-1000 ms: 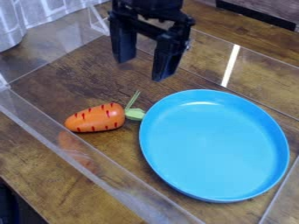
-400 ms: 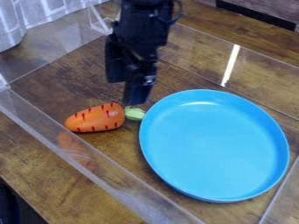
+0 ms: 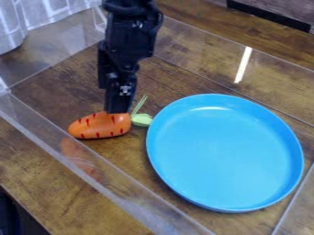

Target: Put the carrot in the blue tray

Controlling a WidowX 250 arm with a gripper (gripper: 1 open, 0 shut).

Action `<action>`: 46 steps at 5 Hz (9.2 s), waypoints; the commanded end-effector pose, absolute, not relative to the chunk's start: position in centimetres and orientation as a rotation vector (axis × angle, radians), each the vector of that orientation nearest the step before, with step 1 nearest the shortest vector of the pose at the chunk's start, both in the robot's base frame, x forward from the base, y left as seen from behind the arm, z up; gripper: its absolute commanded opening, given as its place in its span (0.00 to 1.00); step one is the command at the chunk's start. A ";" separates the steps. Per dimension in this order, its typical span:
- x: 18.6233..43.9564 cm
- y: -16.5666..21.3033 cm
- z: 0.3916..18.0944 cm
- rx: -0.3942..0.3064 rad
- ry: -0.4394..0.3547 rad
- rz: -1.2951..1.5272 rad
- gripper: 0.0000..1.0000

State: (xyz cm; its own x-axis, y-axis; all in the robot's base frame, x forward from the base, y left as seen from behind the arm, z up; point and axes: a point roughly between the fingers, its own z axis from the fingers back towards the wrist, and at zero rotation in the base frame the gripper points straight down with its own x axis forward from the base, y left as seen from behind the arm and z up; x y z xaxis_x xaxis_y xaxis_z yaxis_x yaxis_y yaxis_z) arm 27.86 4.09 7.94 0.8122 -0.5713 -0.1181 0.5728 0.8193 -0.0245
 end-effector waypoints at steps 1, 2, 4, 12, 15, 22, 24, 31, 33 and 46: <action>27.9 5.4 7.5 0.024 0.095 -0.607 1.00; 27.7 5.9 6.3 0.029 0.092 -0.613 1.00; 27.5 6.6 3.3 0.038 0.100 -0.603 1.00; 27.6 6.8 2.4 -0.003 -0.053 -0.568 0.00; 27.7 6.1 3.9 0.012 -0.098 -0.568 0.00; 26.7 -9.4 12.8 0.093 -0.220 -0.724 0.00; 27.2 -8.5 12.4 0.120 -0.233 -0.710 0.00; 25.7 -9.3 12.5 0.186 -0.304 -0.749 0.00; 26.0 -8.0 14.3 0.216 -0.320 -0.726 0.00; 30.9 -13.5 3.9 0.252 -0.136 -0.648 1.00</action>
State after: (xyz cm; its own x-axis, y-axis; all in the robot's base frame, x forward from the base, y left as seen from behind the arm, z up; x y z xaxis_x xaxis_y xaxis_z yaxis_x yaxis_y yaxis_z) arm 30.25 -13.13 2.92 0.7919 -0.6106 0.0077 0.5863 0.7638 0.2700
